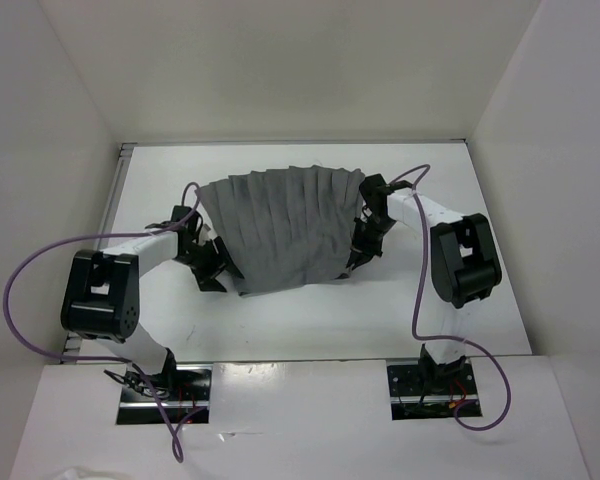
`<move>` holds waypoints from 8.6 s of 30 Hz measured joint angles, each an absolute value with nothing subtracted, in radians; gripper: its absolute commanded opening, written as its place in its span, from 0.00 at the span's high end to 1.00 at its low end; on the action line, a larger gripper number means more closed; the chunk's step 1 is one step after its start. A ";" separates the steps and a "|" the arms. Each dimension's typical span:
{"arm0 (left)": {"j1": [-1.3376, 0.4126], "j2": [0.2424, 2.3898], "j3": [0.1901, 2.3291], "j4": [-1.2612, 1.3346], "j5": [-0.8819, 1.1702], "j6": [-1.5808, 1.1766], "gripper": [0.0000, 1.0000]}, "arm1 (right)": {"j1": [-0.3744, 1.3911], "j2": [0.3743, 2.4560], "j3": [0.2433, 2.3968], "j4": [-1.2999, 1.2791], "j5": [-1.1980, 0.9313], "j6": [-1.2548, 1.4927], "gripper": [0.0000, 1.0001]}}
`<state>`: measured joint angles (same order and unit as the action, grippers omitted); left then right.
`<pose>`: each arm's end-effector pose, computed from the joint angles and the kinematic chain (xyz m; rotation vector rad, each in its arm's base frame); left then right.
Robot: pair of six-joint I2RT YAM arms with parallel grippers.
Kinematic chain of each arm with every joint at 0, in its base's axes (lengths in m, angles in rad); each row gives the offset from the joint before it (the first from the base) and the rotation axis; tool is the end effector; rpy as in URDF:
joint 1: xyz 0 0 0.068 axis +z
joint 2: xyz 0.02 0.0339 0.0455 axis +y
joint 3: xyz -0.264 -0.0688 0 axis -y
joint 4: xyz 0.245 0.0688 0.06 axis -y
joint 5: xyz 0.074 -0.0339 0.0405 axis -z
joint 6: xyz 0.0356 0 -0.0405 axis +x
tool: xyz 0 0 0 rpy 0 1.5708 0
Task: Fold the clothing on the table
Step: Fold the skirt
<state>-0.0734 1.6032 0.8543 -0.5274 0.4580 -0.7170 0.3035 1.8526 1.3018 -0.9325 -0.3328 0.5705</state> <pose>0.2777 -0.0362 0.1531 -0.8340 2.8231 -0.8009 0.3238 0.1136 0.1828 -0.3819 -3.0116 -0.5182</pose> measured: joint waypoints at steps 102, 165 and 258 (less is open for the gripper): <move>0.152 1.768 1.186 -0.529 0.582 -0.786 1.00 | 0.308 2.067 1.693 -0.847 -0.350 0.667 1.00; 0.122 2.218 1.687 -0.578 0.378 -0.708 0.86 | 0.402 2.191 1.791 -1.057 0.032 0.512 0.63; -0.081 1.897 1.668 -0.661 0.412 -0.501 0.64 | 0.257 2.122 1.948 -1.009 -0.034 0.442 0.18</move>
